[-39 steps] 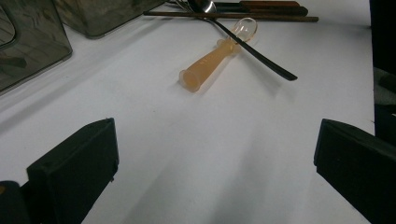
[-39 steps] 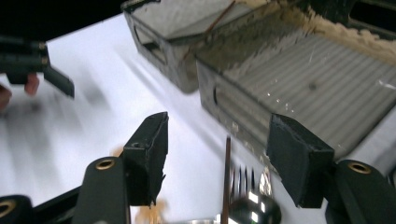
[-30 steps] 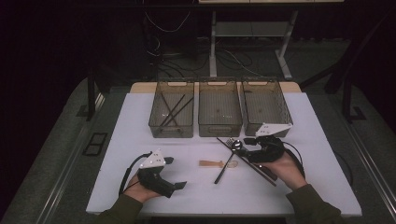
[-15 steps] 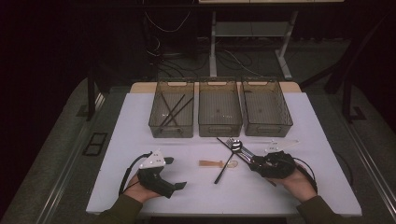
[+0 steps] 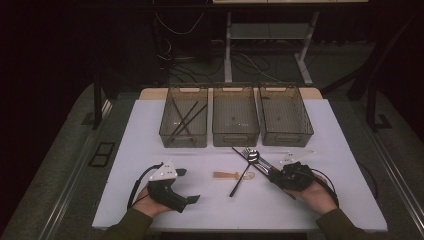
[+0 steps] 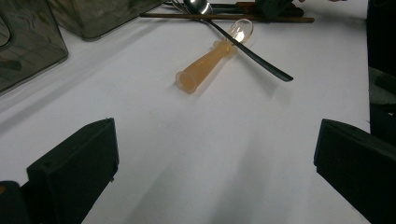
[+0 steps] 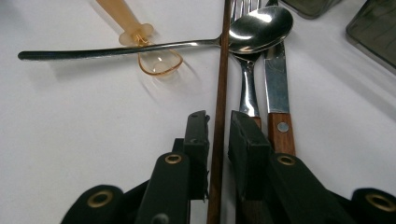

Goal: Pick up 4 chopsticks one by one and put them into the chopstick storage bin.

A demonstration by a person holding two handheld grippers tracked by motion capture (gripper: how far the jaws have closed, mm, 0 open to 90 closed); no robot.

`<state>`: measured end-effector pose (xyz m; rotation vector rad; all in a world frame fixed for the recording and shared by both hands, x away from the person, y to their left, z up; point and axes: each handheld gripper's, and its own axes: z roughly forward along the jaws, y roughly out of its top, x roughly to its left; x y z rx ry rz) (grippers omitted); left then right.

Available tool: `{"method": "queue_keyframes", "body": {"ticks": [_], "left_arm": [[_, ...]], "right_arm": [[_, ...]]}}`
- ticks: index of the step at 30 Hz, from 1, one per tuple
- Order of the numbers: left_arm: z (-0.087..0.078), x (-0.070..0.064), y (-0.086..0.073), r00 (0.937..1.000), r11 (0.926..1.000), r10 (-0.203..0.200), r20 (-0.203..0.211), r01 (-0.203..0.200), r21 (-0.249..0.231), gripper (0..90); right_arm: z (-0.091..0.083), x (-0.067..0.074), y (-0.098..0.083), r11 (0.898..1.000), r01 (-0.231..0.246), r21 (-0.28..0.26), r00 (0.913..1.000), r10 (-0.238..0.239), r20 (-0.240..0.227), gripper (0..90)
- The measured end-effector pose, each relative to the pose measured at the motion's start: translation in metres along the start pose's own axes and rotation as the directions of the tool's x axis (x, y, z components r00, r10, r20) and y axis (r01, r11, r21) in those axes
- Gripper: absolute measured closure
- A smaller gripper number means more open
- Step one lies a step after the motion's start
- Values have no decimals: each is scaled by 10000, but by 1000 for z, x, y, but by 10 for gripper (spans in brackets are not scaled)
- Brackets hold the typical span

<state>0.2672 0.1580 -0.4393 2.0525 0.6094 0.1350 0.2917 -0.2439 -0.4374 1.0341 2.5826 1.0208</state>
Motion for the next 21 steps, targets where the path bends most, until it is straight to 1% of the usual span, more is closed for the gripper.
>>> {"method": "queue_keyframes", "body": {"ticks": [2,6,7,9,10,11,15,18,21], "left_arm": [[0,0,0,10000,10000,0,-3,0,4,0],[0,0,0,10000,10000,-2,1,2,4,0],[0,0,0,10000,10000,-6,2,6,1,0],[0,0,0,10000,10000,13,8,-13,11,0],[0,0,0,10000,10000,26,16,-26,22,0],[0,0,0,10000,10000,36,17,-36,34,0],[0,0,0,10000,10000,50,21,-50,58,0],[1,0,0,10000,10000,57,19,-58,61,0],[0,0,0,10000,10000,63,20,-63,66,0]], "right_arm": [[1,0,-1,9999,142,67,9999,-142,85,781],[4,1,-1,9997,176,159,9998,-178,76,794],[5,1,-1,9995,261,193,9996,-263,102,794],[6,3,-1,9994,233,253,9997,-235,89,799],[7,2,-1,9989,343,324,9993,-347,120,801],[8,3,-1,9991,293,303,9995,-297,121,801],[8,4,-2,9989,382,270,9990,-388,219,808],[9,6,-3,9989,392,242,9987,-400,324,843],[9,6,-2,9992,303,247,9990,-311,322,847]]}}
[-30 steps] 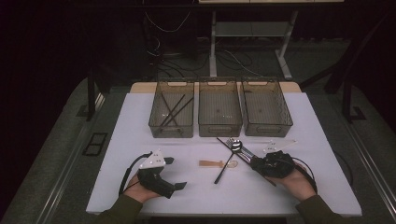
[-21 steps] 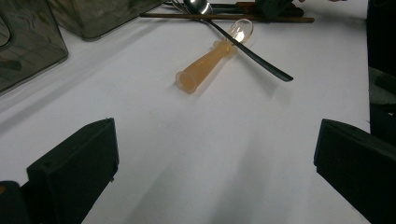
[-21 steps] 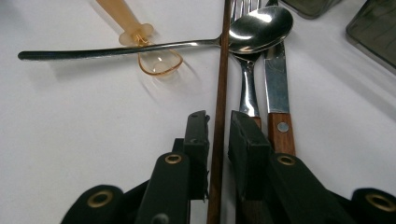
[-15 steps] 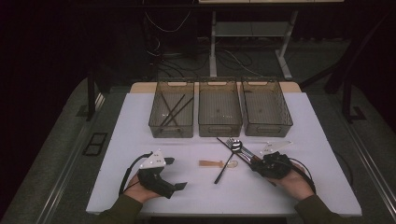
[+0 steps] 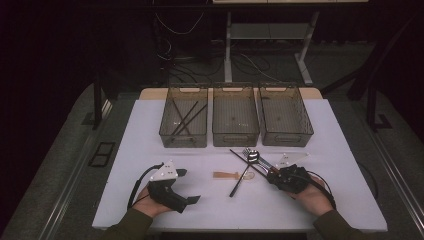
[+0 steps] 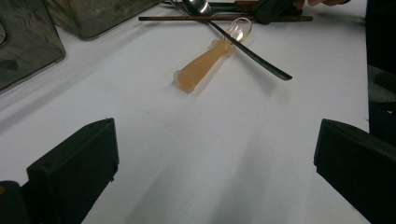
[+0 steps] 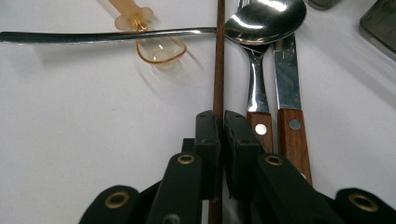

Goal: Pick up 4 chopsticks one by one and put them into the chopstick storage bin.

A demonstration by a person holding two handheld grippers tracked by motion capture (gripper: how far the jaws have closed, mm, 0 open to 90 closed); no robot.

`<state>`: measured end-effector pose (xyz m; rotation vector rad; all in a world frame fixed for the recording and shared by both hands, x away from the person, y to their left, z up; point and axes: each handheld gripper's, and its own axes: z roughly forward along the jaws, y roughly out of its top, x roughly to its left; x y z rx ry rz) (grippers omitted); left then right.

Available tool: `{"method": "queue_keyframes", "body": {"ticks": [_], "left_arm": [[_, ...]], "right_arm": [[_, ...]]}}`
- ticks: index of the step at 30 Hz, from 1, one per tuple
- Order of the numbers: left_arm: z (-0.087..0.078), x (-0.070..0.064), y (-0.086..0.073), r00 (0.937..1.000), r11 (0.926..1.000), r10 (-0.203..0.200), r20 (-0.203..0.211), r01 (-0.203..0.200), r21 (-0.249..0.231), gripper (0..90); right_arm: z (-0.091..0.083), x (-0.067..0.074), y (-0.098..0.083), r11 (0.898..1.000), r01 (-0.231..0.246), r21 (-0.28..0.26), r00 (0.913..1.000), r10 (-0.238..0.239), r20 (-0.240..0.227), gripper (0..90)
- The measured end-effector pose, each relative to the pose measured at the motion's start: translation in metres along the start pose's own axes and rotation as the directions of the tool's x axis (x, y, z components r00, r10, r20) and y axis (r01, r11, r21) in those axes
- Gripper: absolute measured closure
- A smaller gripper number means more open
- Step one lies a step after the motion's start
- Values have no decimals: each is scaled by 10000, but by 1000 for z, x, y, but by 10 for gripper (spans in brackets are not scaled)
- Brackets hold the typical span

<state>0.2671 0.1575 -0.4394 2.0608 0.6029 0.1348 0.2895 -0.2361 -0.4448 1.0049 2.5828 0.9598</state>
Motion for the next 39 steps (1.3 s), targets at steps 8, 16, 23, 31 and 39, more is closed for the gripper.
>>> {"method": "queue_keyframes", "body": {"ticks": [8,16,23,31,39], "left_arm": [[0,0,0,10000,10000,27,27,-27,5,0],[0,-1,0,10000,10000,32,33,-32,6,0],[0,0,0,10000,10000,45,48,-45,12,0],[0,2,0,9998,9998,152,91,-151,-123,0],[-1,5,-1,9999,9997,128,47,-127,-195,0]], "right_arm": [[-3,-2,3,9992,-386,-69,9988,384,-311,851],[-11,-4,6,9977,-504,-444,9978,484,-450,851],[-19,-5,9,9937,-651,-917,9967,603,-538,851],[-26,-6,17,9832,-1003,-1522,9922,876,-884,851],[-27,-8,26,9757,-1088,-1900,9907,908,-1012,851]]}}
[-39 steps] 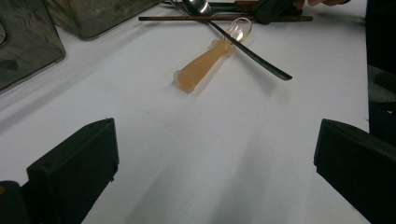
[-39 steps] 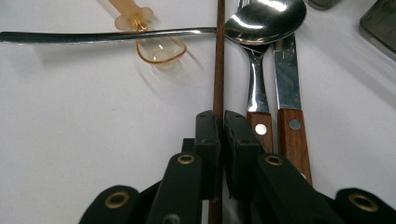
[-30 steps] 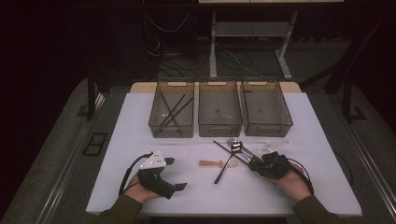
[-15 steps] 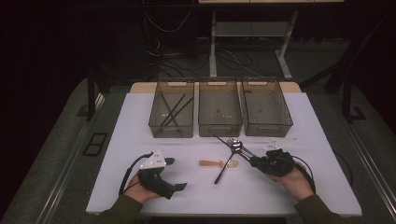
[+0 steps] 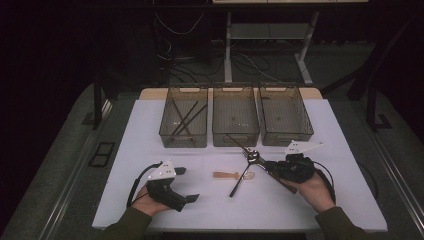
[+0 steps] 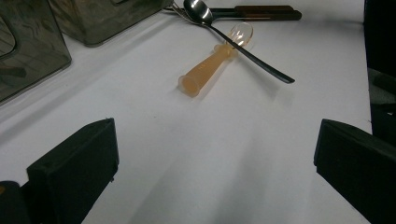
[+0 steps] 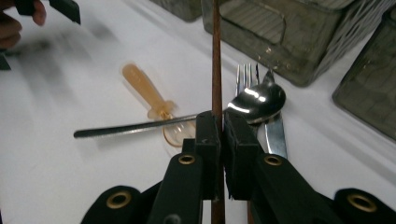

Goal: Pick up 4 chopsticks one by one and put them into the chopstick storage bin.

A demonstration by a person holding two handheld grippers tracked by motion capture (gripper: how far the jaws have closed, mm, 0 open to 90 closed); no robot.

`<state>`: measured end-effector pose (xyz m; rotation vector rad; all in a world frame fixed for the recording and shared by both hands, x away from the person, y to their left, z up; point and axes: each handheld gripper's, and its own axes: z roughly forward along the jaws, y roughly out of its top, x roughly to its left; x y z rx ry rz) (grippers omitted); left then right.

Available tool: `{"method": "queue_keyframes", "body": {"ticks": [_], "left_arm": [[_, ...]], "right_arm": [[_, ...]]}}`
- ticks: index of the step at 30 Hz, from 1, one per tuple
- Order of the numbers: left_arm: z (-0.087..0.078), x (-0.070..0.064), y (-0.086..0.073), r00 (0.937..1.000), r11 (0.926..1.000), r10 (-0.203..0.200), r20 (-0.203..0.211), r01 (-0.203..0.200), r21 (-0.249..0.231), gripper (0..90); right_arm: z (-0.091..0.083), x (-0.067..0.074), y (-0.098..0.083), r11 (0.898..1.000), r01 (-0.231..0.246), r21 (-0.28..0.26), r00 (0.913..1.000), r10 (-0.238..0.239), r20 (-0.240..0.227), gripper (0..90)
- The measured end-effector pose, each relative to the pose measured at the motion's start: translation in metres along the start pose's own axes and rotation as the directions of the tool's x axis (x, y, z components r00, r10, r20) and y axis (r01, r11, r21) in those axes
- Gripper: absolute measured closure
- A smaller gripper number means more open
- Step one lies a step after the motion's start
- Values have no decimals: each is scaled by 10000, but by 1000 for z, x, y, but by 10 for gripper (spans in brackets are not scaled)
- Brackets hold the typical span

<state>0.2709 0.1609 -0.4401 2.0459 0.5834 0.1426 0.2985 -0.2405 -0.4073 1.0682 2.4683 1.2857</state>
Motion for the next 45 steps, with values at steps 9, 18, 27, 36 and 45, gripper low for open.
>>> {"method": "queue_keyframes", "body": {"ticks": [9,18,27,36,45], "left_arm": [[3,-2,-1,10000,9999,1,-16,-1,126,0],[2,-2,-1,10000,9999,38,-15,-38,161,0],[2,-2,0,10000,9999,11,-6,-11,128,0],[2,-1,0,10000,9999,-78,-3,78,67,0],[2,-2,0,10000,10000,-73,-7,73,35,0]], "right_arm": [[3,0,15,9985,-146,-529,9999,144,-39,851],[12,-3,28,9951,-210,-965,9998,209,-22,851],[25,-1,45,9887,-436,-1434,9990,412,-197,851],[37,1,65,9838,-424,-1743,9989,381,-279,851],[59,8,92,9815,-424,-1866,9988,370,-323,851]]}}
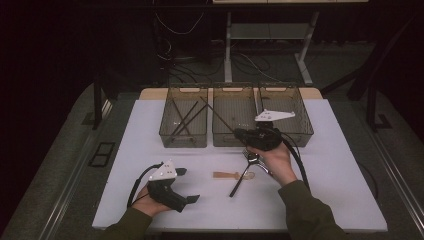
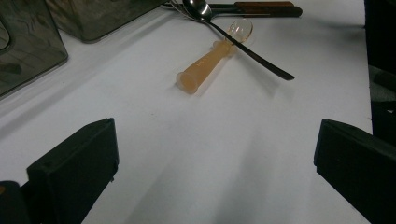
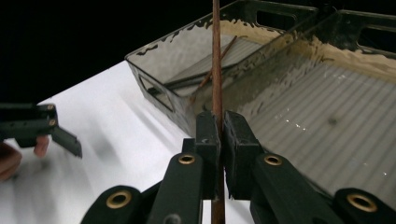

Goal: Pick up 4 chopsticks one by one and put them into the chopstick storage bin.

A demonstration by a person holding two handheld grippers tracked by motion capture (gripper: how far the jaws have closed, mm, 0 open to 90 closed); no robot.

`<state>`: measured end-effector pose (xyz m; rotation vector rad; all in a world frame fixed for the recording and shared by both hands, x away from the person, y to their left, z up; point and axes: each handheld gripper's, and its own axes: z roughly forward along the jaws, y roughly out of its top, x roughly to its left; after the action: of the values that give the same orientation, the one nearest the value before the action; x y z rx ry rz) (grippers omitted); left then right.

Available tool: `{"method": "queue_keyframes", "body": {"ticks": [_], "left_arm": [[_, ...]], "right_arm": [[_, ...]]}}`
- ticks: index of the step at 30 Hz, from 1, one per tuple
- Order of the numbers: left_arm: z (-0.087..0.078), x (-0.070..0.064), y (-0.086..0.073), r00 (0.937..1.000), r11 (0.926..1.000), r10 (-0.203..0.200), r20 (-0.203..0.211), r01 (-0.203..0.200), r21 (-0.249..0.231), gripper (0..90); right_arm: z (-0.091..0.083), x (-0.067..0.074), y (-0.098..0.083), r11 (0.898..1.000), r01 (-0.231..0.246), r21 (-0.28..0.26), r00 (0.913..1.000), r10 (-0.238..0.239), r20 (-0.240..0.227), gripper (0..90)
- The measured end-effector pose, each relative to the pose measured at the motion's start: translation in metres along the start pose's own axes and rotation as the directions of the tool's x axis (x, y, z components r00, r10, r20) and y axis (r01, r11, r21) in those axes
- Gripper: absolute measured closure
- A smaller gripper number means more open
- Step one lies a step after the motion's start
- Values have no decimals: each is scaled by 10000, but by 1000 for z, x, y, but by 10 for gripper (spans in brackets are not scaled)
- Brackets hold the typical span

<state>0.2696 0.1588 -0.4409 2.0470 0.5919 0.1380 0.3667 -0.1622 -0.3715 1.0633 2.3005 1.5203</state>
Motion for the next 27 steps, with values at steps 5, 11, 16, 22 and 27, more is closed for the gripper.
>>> {"method": "queue_keyframes", "body": {"ticks": [5,11,16,22,27], "left_arm": [[0,0,0,10000,10000,-4,-3,4,-27,0],[-1,1,0,10000,10000,54,39,-53,-32,0],[-1,0,1,10000,10000,35,67,-35,-10,0],[-2,1,1,10000,10000,3,13,-2,-71,0],[-2,1,1,10000,10000,3,8,-3,-100,0]], "right_arm": [[15,2,13,10000,-37,-47,9999,37,99,850],[30,4,27,9996,-228,-169,9995,231,206,851],[42,5,35,9993,-301,-211,9988,309,383,851],[58,4,44,9992,-284,-274,9978,300,597,850],[74,4,52,9990,-393,-231,9963,409,751,851]]}}
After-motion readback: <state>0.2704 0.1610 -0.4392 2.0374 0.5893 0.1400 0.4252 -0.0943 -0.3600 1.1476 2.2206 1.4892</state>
